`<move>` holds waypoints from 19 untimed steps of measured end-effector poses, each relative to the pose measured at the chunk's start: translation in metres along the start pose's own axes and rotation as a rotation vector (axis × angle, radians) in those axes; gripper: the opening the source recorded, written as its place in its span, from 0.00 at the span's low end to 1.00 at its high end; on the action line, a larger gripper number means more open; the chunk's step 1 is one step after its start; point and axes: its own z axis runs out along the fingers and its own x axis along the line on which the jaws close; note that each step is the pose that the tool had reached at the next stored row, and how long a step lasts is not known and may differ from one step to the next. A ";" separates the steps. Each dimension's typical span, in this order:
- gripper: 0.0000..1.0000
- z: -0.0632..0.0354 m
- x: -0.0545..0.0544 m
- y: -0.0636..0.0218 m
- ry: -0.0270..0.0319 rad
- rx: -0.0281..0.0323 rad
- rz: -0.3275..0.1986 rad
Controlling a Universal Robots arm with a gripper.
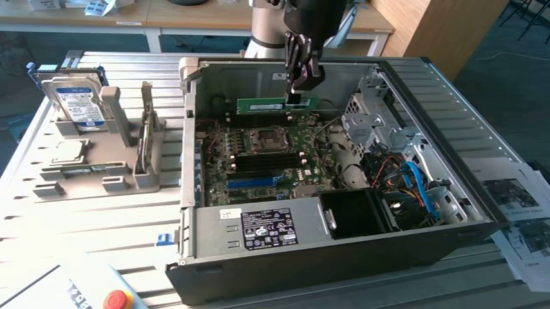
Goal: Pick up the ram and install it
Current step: 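Insert the ram into the slot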
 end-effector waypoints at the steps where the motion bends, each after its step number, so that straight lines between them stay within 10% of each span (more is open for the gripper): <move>1: 0.12 0.0000 0.000 0.0000 0.0000 0.0000 0.000; 19: 0.12 0.0154 0.000 -0.0008 0.0004 0.0000 0.000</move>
